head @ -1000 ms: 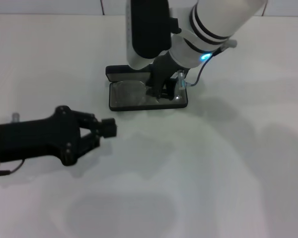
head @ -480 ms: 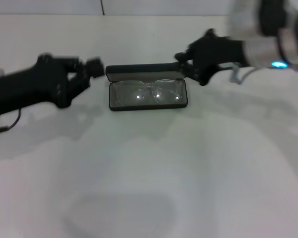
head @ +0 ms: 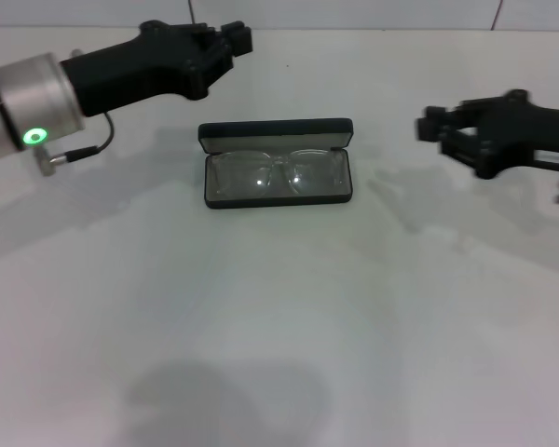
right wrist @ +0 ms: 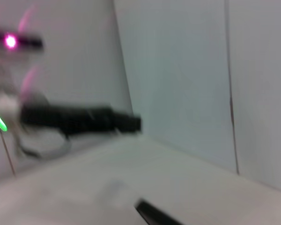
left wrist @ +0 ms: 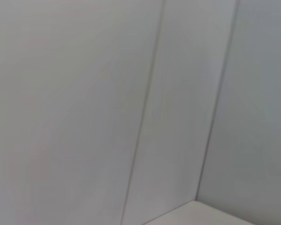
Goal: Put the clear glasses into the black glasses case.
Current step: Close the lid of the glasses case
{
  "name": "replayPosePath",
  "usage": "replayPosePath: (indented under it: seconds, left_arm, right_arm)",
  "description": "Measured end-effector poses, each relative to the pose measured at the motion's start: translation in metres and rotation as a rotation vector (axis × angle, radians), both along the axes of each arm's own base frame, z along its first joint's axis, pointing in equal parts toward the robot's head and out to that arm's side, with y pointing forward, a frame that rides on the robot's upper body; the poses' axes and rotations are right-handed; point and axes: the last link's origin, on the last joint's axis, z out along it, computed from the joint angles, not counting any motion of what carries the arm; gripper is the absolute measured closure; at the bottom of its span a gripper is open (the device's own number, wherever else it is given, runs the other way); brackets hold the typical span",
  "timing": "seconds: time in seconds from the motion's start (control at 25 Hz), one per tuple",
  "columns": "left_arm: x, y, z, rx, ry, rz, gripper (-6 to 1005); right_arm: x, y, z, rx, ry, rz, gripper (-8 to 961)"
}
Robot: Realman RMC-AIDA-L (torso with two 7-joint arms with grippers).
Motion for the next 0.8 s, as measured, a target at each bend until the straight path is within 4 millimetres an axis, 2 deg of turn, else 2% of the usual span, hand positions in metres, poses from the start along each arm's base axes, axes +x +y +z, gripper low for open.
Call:
replayPosePath:
  seconds: [0.2,0.36,0.6,0.8]
  left_arm:
    - [0.016,0.024,-0.024,-0.013,0.052,0.044,914]
    - [0.016,0.036,-0.048,-0.019,0.149,0.108,915]
    - [0.008,0.034,-0.069,-0.052,0.193,0.171,915]
    - [-0.001,0.030,-0.074,-0.066,0.199,0.202,915]
  right_arm:
    - [0.037,-0.020,0.024,0.020,0.244,-0.028,787]
    - [0.058,-0.029,0.027,0.034,0.335,-0.087,784]
    - [0.062,-0.032,0.021,0.023,0.339,-0.100,781]
    - [0.061,-0.031,0.017,0.012,0.351,-0.105,778]
